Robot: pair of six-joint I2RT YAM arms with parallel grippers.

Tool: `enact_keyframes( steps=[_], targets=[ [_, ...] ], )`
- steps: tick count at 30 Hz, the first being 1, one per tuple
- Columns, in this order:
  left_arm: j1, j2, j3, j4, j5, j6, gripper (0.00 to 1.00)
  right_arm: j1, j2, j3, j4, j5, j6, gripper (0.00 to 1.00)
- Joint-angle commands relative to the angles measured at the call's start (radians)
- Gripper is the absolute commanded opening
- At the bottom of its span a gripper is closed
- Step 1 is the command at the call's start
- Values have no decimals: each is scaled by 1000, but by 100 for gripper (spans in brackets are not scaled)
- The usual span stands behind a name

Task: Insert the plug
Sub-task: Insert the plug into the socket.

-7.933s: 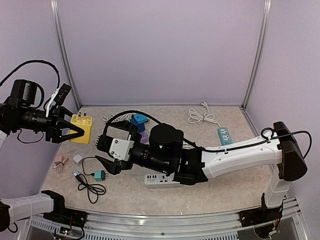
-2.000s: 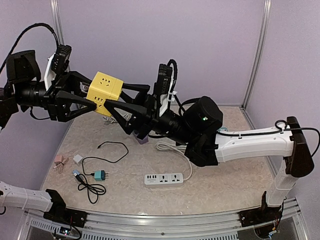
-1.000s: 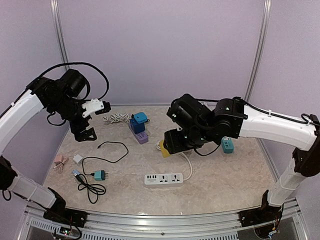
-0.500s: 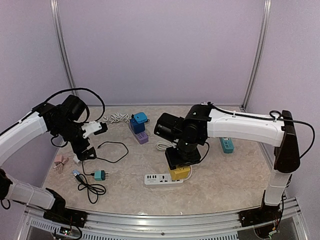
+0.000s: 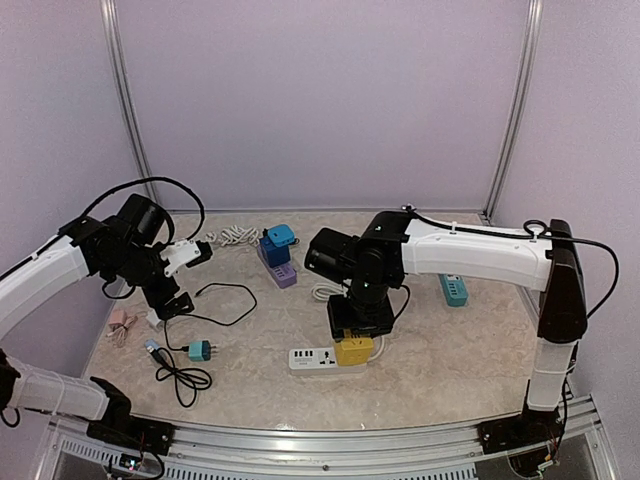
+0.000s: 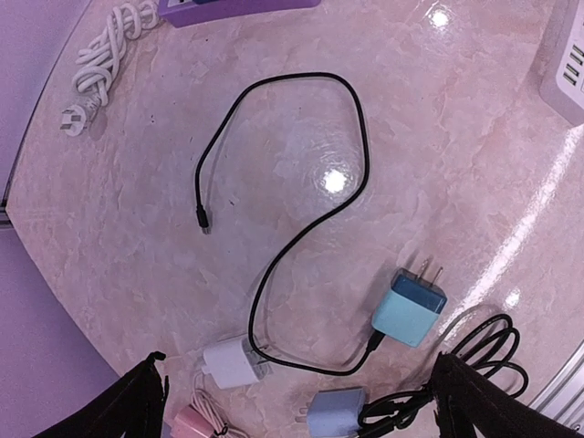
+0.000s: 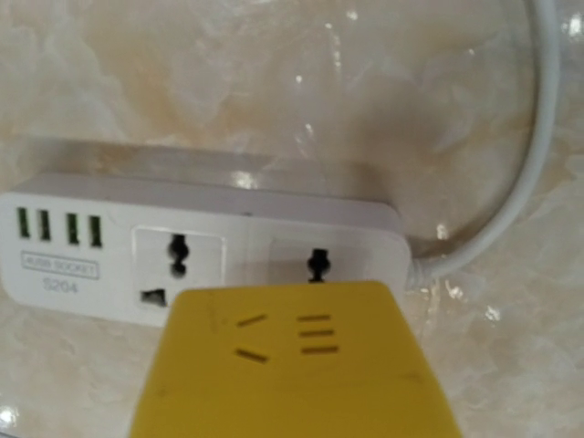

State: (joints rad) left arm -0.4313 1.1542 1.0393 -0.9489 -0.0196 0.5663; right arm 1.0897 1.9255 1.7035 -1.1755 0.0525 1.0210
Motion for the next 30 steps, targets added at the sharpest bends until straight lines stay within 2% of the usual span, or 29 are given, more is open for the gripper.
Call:
enact_keyframes(
  steps=[1,13,30],
  targets=[
    [11,-21,-27,40,-49,2,99,-19,19,5,-32,3,36,0],
    [10,-30,-41,43,-20,4,99,-29,81,17,-29,-9,21,0],
    [11,-30,-42,41,-7,9,99,-16,162,46,-76,71,21,0]
  ],
)
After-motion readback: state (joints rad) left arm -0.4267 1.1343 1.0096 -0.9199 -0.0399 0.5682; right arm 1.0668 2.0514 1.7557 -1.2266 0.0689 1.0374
